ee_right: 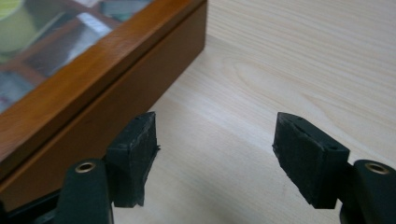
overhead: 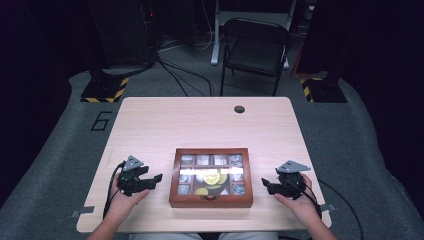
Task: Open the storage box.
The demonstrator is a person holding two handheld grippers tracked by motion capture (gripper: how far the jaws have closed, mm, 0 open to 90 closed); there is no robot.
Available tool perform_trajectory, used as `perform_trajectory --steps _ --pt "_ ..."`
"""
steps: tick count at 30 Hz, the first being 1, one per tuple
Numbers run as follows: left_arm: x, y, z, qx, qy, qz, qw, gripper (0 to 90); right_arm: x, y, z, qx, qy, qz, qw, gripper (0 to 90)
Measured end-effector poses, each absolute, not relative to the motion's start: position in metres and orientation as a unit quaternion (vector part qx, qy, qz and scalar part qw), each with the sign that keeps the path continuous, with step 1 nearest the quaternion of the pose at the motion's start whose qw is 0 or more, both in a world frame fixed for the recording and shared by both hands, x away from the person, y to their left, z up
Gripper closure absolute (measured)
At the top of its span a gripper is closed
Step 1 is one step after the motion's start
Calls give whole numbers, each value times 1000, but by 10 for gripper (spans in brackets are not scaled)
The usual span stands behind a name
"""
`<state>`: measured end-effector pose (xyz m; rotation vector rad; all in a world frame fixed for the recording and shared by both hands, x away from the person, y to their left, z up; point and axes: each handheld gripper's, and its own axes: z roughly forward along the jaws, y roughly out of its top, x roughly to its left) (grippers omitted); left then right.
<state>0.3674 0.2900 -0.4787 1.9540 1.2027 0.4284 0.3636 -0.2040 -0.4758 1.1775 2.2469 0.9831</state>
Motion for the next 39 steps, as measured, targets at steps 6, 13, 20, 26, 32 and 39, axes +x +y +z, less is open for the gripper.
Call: perform_trajectory --steps 6,13,20,26,32,39 --pt "349 285 -470 782 455 162 394 328 348 -200 -466 406 817 357 201 309" --pt "330 282 -457 774 450 159 417 364 328 -194 -456 396 817 376 185 353" --pt "314 267 -457 798 414 149 411 388 312 -182 -459 370 831 380 165 378" --pt "307 262 -466 807 405 135 407 404 306 -174 -465 367 831 388 158 399" --pt "301 257 -471 810 397 127 414 418 304 -169 -470 356 837 388 151 401" --pt "299 251 -478 817 391 124 404 429 303 -163 -476 346 844 382 152 400"
